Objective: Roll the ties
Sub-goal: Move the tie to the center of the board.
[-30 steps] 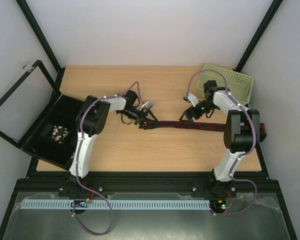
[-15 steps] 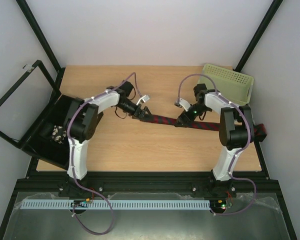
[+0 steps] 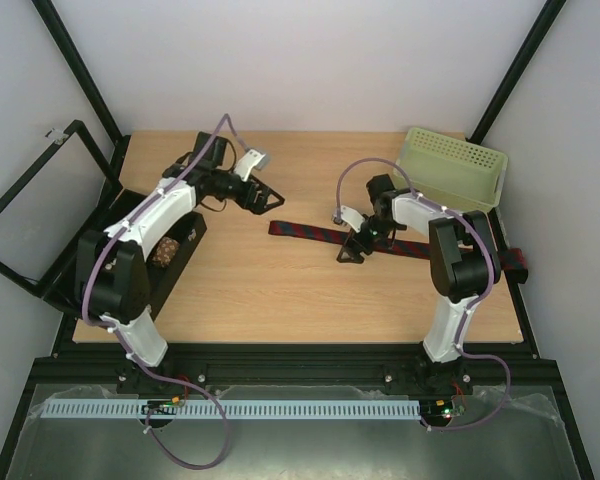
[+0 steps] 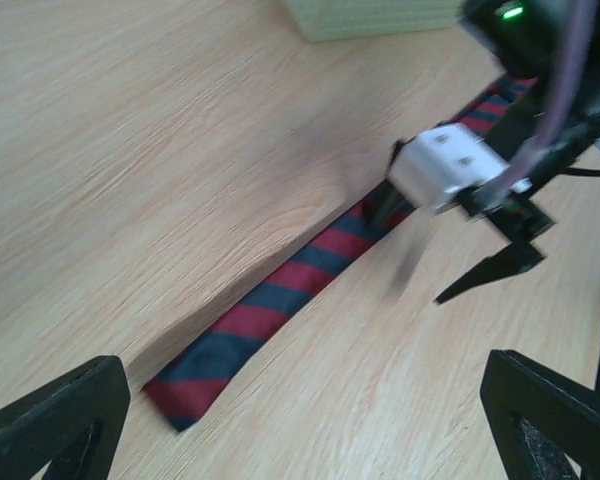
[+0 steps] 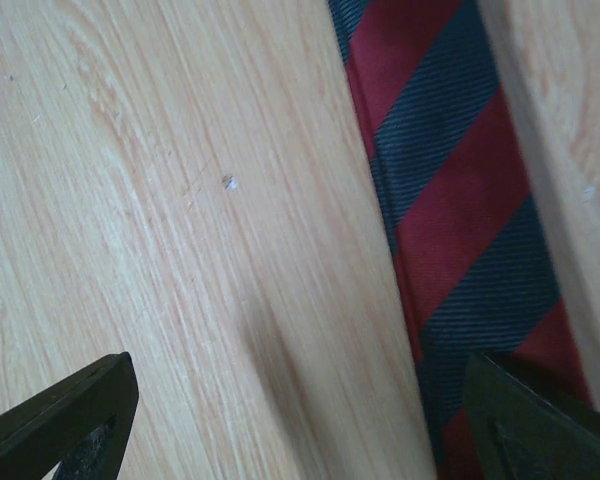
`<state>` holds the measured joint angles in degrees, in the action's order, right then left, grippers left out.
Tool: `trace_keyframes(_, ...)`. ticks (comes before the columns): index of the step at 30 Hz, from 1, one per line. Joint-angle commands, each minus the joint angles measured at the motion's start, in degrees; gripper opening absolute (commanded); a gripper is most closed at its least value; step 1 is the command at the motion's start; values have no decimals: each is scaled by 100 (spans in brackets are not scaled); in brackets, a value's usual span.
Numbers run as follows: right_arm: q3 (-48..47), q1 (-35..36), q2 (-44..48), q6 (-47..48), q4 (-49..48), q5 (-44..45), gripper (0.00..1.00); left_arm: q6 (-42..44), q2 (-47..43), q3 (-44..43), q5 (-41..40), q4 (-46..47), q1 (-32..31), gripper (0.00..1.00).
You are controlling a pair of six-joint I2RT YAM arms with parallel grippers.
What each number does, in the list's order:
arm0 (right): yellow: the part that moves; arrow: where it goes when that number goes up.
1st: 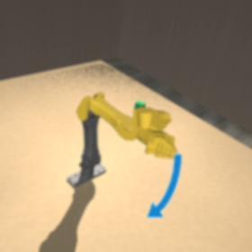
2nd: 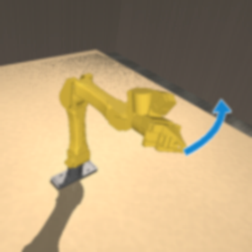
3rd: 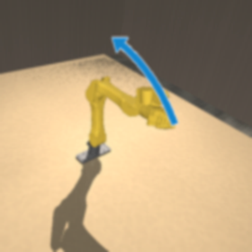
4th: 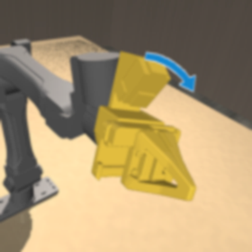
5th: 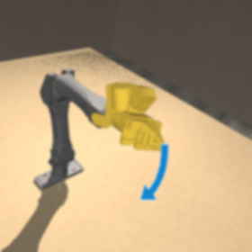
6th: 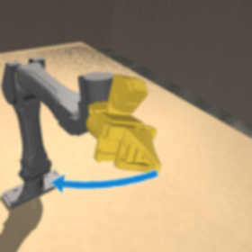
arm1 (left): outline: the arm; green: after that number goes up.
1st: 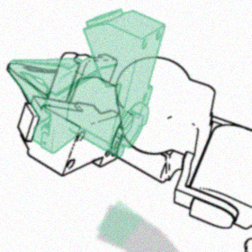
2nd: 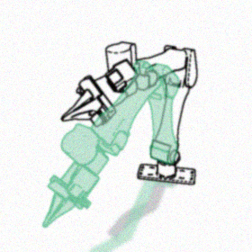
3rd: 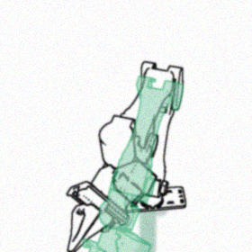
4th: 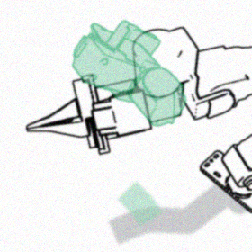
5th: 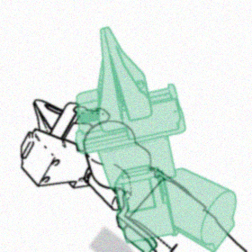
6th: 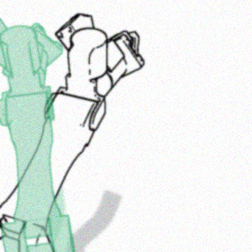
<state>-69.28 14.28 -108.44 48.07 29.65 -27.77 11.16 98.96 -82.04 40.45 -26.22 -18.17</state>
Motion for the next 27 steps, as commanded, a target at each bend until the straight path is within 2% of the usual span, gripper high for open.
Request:
trace_keyframes(1, -248, 4, 106, -103, -162, 13, 90, -465, -106, 457, 166, 651, 602, 100)
trace_keyframes(4, -447, 48, -59, -226, -306, 84, 87, -221, -108, 253, -103, 552, 736, 100)
trace_keyframes(7, -603, 99, -356, -244, -329, 156, 86, -408, -296, 336, -35, 1072, 982, 99)
trace_keyframes(11, -761, 211, -692, -205, -316, 207, 85, -531, -348, 221, -221, 1218, 1143, 100)
trace_keyframes(14, -807, 326, -878, -80, -284, 231, 82, -544, -152, -76, -252, 757, 1309, 99)
trace_keyframes(16, -801, 382, -946, 100, -130, 218, 79, -390, -77, -171, 369, 535, 1478, 99)
trace_keyframes(18, -704, 407, -934, 304, 12, 200, 73, -216, -291, -85, 187, 539, 1388, 100)
trace_keyframes(21, -446, 418, -812, 556, 171, 130, 61, 192, -626, 191, -108, 485, 1135, 99)
trace_keyframes(23, -231, 425, -675, 678, 263, 33, 55, 517, -867, 672, -163, 451, 965, 99)
trace_keyframes(27, 336, 516, -240, 875, 378, -68, 51, 1343, -1374, 1719, -113, 353, 596, 99)
